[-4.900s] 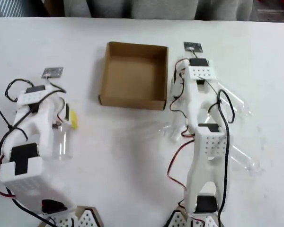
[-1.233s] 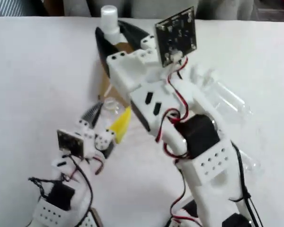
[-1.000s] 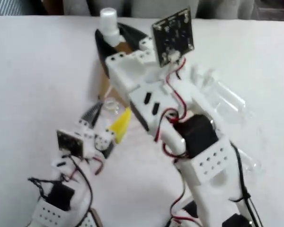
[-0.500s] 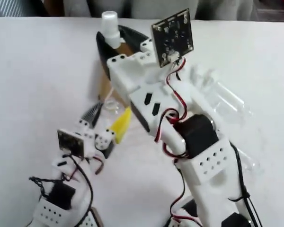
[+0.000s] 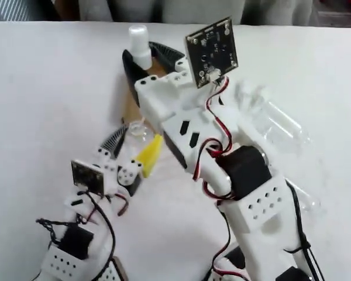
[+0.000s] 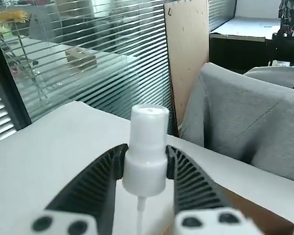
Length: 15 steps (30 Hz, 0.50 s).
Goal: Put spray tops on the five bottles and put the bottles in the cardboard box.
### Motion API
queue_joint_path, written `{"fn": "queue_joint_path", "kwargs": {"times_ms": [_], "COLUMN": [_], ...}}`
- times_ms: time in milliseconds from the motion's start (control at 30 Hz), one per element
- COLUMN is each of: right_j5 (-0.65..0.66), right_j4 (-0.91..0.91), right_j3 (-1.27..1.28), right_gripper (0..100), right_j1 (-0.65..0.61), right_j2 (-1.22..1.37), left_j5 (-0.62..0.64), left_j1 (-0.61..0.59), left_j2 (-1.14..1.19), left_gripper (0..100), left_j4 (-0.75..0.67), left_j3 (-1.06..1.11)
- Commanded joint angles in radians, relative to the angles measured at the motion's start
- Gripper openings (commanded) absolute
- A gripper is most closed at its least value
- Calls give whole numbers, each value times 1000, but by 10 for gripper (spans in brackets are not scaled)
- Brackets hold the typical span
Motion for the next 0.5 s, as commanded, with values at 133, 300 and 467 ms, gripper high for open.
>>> {"fn": "queue_joint_path", "kwargs": {"times_ms": [133,300,467], "right_j5": [9,9,9], "right_j4": [-124,-171,-159], "right_j3": [61,58,74], "right_gripper": [16,16,16], "right_j1": [-7,-5,-2], "right_j2": [-51,-42,-42], "left_j5": [14,14,12], "left_j1": [4,7,12], "left_j2": [-25,-25,-25], "left_gripper": [24,24,24], "left_j4": [5,20,29], "left_j3": [-5,-5,-5]}}
